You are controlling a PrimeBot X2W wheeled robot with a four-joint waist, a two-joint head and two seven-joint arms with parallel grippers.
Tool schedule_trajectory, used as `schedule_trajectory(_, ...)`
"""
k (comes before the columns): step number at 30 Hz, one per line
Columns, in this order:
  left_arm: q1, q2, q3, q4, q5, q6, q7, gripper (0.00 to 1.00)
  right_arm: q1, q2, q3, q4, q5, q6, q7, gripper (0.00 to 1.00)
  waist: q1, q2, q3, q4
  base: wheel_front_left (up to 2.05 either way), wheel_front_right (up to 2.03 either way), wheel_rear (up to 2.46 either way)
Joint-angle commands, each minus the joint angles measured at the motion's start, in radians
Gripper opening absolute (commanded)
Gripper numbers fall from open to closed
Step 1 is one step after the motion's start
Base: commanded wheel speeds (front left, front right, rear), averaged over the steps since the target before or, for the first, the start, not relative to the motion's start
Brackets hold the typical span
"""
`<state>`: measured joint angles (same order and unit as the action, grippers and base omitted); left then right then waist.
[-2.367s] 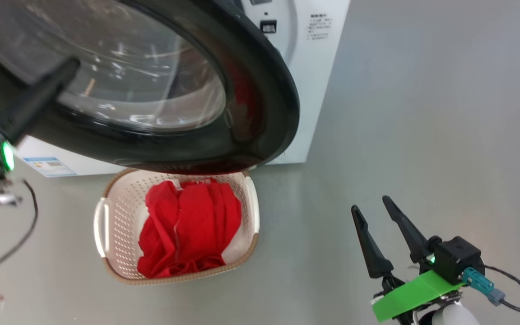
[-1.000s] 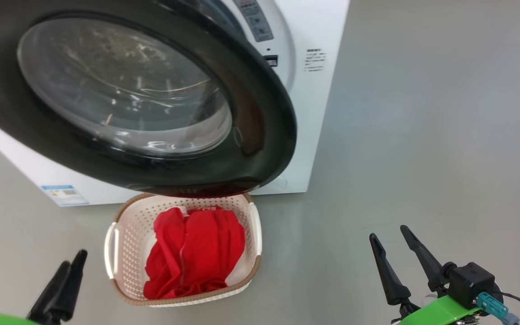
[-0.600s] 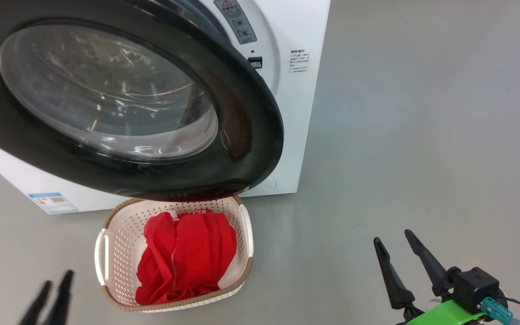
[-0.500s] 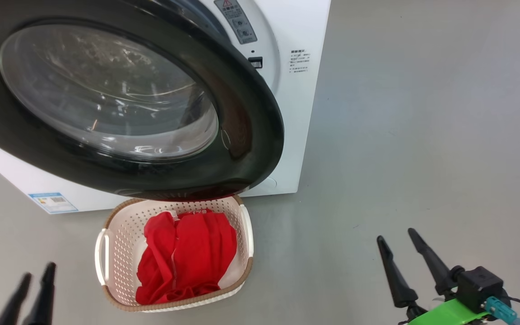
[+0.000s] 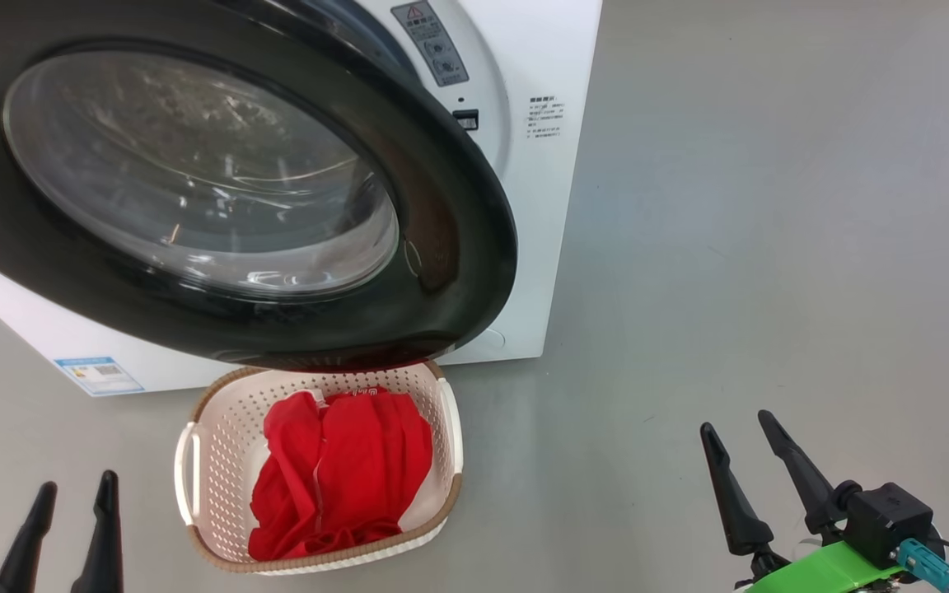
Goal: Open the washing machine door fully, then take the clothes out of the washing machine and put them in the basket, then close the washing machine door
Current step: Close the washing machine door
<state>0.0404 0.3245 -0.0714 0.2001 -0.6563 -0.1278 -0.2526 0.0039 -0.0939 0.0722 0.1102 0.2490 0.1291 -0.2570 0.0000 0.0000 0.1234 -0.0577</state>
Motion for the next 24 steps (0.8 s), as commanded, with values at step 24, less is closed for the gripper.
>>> schedule_trajectory(24, 0.06, -0.098, 0.115, -0.047, 0.181, -0.003, -0.009, 1.0, 0.026, -0.016, 0.013, -0.014, 0.023, 0.002, -0.005, 1.0, 0.0, 0.0, -0.041, 0.009, 0.0, 0.0, 0.0)
